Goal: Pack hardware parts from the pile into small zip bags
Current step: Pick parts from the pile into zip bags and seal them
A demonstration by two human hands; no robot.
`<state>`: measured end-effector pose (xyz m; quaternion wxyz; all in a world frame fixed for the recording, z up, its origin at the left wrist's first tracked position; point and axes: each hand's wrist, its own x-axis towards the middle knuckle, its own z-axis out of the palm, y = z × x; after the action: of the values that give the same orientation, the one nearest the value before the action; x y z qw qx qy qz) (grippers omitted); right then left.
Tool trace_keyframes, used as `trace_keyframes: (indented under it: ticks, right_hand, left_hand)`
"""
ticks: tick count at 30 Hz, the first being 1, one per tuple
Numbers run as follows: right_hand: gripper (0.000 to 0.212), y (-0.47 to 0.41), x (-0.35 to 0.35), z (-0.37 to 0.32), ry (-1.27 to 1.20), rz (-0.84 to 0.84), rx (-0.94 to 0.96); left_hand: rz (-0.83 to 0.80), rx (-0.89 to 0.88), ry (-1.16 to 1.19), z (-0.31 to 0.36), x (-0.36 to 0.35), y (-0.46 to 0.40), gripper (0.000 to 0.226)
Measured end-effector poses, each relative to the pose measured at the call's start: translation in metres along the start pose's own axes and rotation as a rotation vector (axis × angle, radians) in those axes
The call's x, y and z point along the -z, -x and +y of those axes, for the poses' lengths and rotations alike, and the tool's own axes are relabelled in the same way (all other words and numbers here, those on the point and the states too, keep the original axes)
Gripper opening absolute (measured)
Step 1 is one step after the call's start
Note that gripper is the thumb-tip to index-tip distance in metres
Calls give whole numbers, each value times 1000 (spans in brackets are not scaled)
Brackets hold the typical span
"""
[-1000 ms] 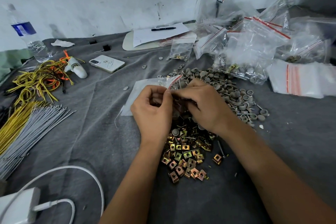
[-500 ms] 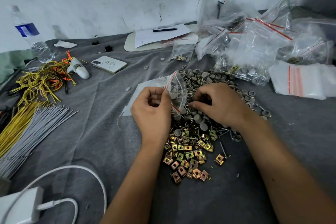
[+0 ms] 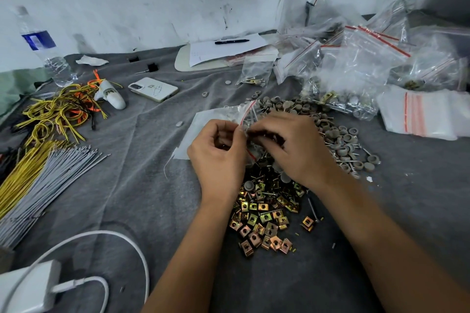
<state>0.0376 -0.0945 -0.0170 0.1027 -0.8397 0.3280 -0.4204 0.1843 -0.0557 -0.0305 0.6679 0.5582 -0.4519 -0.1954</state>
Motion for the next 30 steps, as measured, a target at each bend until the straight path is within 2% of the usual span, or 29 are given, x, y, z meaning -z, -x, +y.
trace_keyframes:
  ticks: [3, 6, 8, 11, 13, 18, 23, 26, 30]
  right_hand:
    - [41, 0, -8, 0, 79, -187, 12]
    - [43, 0, -9, 1, 104, -225, -22]
    - [43, 0, -8, 1, 74, -171, -34]
    - [27, 0, -1, 5, 23, 11, -64]
    - [18, -1, 5, 14, 38, 28, -96]
    - [19, 3, 13, 31, 91, -280, -190]
    - [14, 2, 18, 31, 99, -388, -223]
    - [13, 4, 16, 30, 129, -311, -197]
    - [15, 3, 17, 25, 48, -87, -184]
  left_hand:
    - [23, -12, 1, -2, 0, -1, 14]
    - [62, -3, 35, -3, 0, -1, 14]
    - [90, 2, 47, -4, 1, -2, 15]
    - [121, 13, 52, -6, 1, -4, 17]
    - [130, 23, 58, -6, 1, -4, 17]
    - [144, 37, 59, -5, 0, -5, 20]
    - [140, 42, 53, -4, 1, -4, 20]
    - [142, 45, 51, -3, 1, -4, 19]
    - [138, 37, 51, -3, 1, -3, 17]
